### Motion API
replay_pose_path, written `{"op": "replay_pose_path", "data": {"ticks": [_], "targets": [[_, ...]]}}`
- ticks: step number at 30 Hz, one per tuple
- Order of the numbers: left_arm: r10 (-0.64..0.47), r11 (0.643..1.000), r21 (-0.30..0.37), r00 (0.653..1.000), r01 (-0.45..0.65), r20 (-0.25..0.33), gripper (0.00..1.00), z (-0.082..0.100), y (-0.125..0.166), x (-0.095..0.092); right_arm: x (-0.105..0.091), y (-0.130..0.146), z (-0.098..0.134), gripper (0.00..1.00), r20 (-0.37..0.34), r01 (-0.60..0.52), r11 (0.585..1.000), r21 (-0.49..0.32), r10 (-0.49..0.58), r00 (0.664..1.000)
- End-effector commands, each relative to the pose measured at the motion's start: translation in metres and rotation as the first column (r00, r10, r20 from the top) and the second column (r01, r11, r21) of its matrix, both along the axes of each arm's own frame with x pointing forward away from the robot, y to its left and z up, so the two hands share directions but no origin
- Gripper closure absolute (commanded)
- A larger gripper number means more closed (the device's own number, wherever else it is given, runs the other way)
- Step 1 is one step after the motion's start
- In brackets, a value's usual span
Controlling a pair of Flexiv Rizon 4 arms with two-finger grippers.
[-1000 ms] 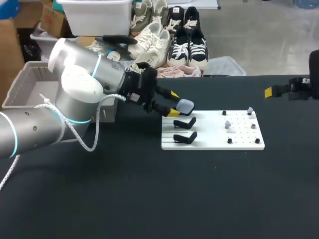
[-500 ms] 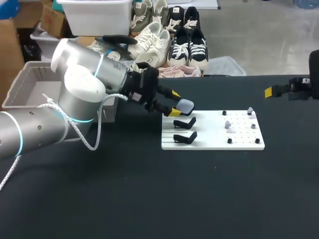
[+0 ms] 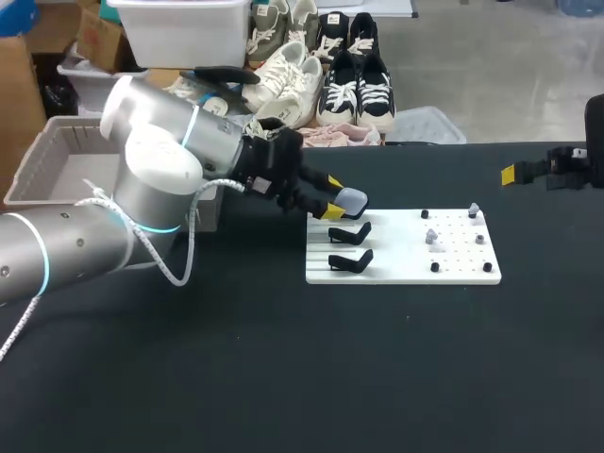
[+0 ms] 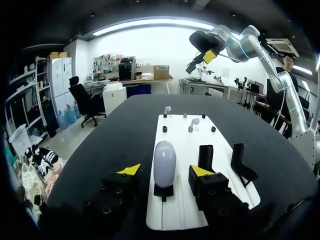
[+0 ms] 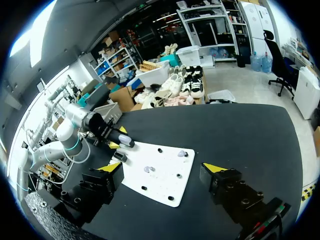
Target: Pick up each earbud case from the left stands, insert the matching earbuds, close the lid, and place the case in the box.
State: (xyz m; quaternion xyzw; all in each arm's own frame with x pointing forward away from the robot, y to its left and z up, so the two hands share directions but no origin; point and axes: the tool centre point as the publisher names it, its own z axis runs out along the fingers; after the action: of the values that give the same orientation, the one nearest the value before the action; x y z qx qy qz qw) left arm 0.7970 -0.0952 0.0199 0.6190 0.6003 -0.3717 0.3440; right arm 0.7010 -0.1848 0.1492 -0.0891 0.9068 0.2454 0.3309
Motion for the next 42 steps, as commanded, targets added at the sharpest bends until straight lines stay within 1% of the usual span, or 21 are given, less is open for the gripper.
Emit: {"op": "replay_pose_path", "data": {"ticks": [1,3,7,9,10,16,26,27,28,32,35,37,40,42], "targets": [[-0.01,1.0,0.0,1.0,0.01,-0.003,0.4,-0.003,-0.003,0.004,0.0,0.0,0.0,0.0,0.0,-0.001,1.0,0.0,0.001,1.0],[-0.008,1.0,0.001,1.0,0.008,0.0,0.35,-0.005,-0.004,0.003,0.0,0.0,0.0,0.0,0.0,-0.001,1.0,0.0,0.001,1.0],[-0.006,1.0,0.0,1.0,0.006,0.003,0.4,-0.006,-0.006,0.003,0.0,0.0,0.0,0.0,0.0,-0.001,1.0,0.0,0.001,1.0],[-0.003,1.0,-0.001,1.0,0.003,0.004,0.45,-0.007,-0.006,0.004,0.0,0.0,0.0,0.0,0.0,-0.001,1.0,0.0,0.001,1.0],[-0.002,1.0,-0.002,1.0,0.002,0.004,0.5,-0.007,-0.007,0.004,0.0,0.0,0.0,0.0,0.0,-0.001,1.0,0.0,0.001,1.0],[0.003,1.0,-0.006,1.0,-0.003,0.007,0.54,-0.007,-0.009,0.004,0.0,0.0,0.0,0.0,0.0,-0.001,1.0,0.0,0.001,1.0],[0.009,1.0,-0.009,1.0,-0.009,0.009,0.56,-0.007,-0.01,0.003,0.0,0.0,0.0,0.0,0.0,-0.001,1.0,0.0,0.001,1.0],[0.009,1.0,-0.009,1.0,-0.009,0.009,0.58,-0.008,-0.01,0.003,0.0,0.0,0.0,0.0,0.0,-0.001,1.0,0.0,0.001,1.0],[0.009,1.0,-0.008,1.0,-0.009,0.01,0.64,-0.008,-0.01,0.003,0.0,0.0,0.0,0.0,0.0,-0.001,1.0,0.0,0.001,1.0],[0.003,1.0,-0.011,1.0,-0.003,0.008,1.0,-0.007,-0.009,0.002,0.0,0.0,0.0,0.0,0.0,-0.001,1.0,0.0,0.001,1.0],[0.013,1.0,-0.025,1.0,-0.013,0.003,1.0,-0.002,-0.005,0.0,0.0,0.0,0.0,0.0,0.0,-0.001,1.0,0.0,0.001,1.0],[0.024,0.999,-0.042,1.0,-0.023,0.002,1.0,0.005,0.0,-0.002,0.0,0.0,0.0,0.0,0.0,-0.001,1.0,0.0,0.001,1.0],[0.044,0.996,-0.078,0.999,-0.045,-0.006,1.0,0.022,0.008,-0.007,0.0,0.0,0.0,0.0,0.0,-0.001,1.0,0.0,0.001,1.0],[0.059,0.992,-0.11,0.998,-0.06,-0.017,1.0,0.037,0.015,-0.012,0.0,0.0,0.0,0.0,0.0,-0.001,1.0,0.0,0.001,1.0]]}}
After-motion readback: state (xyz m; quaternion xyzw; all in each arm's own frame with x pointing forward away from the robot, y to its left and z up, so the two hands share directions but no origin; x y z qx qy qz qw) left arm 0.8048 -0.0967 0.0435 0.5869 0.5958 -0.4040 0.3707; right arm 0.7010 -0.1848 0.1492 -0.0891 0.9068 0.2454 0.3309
